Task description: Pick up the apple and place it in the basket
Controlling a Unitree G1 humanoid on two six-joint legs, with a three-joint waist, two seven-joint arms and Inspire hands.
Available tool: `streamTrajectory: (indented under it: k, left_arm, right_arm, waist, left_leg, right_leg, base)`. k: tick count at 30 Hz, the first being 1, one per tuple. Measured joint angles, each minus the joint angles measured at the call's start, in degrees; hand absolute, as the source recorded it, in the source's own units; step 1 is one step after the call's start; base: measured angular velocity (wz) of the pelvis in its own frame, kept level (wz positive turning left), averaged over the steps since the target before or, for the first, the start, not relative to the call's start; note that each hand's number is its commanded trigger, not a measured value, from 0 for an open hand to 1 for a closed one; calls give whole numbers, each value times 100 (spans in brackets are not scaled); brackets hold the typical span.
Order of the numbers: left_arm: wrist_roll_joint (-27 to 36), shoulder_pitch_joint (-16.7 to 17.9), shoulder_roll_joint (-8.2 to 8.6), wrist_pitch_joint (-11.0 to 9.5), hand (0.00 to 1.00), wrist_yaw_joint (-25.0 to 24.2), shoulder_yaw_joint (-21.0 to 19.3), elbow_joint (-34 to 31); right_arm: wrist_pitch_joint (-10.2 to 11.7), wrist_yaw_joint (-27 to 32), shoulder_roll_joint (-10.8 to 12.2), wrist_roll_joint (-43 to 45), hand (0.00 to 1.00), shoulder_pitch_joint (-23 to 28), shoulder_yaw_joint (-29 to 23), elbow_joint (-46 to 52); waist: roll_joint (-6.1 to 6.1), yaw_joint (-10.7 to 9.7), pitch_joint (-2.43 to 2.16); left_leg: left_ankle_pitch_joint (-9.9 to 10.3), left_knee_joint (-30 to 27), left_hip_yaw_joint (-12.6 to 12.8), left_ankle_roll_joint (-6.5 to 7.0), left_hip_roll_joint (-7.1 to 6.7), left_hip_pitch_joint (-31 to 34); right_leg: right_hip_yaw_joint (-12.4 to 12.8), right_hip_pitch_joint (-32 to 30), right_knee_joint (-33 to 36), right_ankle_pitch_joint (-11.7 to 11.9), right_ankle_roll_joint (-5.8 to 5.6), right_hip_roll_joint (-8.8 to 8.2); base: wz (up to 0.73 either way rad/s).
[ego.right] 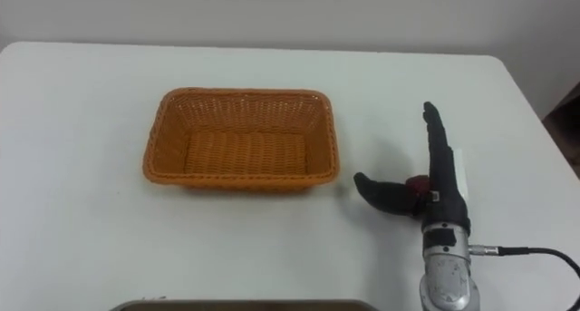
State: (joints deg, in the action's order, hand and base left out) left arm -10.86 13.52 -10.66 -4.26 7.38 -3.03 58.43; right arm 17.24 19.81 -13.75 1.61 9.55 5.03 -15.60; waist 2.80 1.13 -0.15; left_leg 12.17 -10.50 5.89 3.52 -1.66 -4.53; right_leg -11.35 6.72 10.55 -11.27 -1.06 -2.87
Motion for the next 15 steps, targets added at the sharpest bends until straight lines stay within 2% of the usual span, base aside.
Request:
streamTrajectory:
  k: [15]
  left_arm:
    - [3, -7, -2, -119, 0, -5, 0, 0]
  right_arm:
    - [383, 128, 2, 567, 0, 64, -32, -441]
  waist:
    - [-29, -27, -15]
  left_leg:
    - [0, -28, 3, 1, 6, -9]
  right_leg:
    - [8, 17, 8, 21, 9, 2]
  base:
    - [0]
